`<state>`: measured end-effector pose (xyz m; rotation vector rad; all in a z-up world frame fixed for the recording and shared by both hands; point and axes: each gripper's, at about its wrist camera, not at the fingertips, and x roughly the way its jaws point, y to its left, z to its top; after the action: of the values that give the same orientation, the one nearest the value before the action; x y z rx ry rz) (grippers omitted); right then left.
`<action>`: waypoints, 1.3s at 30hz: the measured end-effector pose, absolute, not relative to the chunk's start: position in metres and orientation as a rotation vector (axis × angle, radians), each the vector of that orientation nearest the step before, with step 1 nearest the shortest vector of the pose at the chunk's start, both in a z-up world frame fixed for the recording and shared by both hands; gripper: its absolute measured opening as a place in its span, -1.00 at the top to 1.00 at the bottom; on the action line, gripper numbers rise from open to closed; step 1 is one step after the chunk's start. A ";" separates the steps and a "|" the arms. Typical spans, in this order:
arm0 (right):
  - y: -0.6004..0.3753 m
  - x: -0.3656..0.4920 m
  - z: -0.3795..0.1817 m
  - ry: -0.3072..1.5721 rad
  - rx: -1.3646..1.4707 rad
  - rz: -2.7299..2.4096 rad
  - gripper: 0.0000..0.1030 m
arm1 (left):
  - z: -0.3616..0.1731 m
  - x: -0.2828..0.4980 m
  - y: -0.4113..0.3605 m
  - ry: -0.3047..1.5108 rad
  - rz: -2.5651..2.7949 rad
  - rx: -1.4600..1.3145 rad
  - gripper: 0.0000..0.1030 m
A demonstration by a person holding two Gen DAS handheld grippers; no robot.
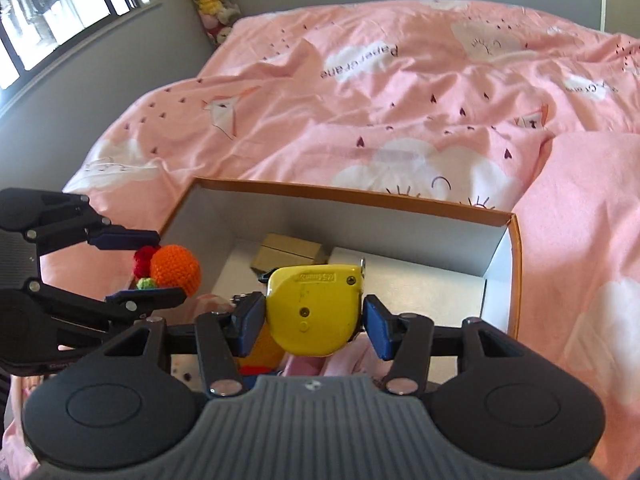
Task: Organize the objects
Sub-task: 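Carry the tape measure and crochet fruit over the orange box rim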
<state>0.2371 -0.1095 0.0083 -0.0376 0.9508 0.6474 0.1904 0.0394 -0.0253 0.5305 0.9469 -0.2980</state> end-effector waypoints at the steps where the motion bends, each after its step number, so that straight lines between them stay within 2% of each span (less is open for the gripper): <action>1: -0.108 0.242 0.004 0.960 -0.040 0.638 -0.08 | -0.030 0.197 0.036 0.955 -0.306 0.569 -0.05; 13: -0.112 0.287 -0.026 1.046 0.036 0.592 -0.08 | -0.083 0.242 0.021 1.056 -0.386 0.963 -0.07; 16: -0.112 0.293 -0.032 1.058 0.043 0.581 -0.08 | -0.092 0.247 0.018 1.065 -0.389 1.013 -0.14; 21: -0.109 0.302 -0.039 1.077 0.058 0.576 -0.08 | -0.100 0.249 0.019 1.087 -0.407 1.025 -0.15; 26: -0.105 0.303 -0.042 1.086 0.051 0.581 -0.08 | -0.099 0.246 0.024 1.074 -0.416 0.997 -0.37; 32: -0.103 0.299 -0.037 1.086 0.059 0.599 -0.08 | -0.080 0.240 0.036 1.044 -0.415 0.898 -0.37; 39: -0.078 0.279 -0.010 0.993 0.008 0.776 -0.08 | -0.017 0.228 0.077 0.963 -0.363 0.527 -0.31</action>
<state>0.2787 -0.0776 -0.0105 0.0077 0.9928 0.7757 0.2280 0.0765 -0.0166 0.5268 0.9632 -0.3632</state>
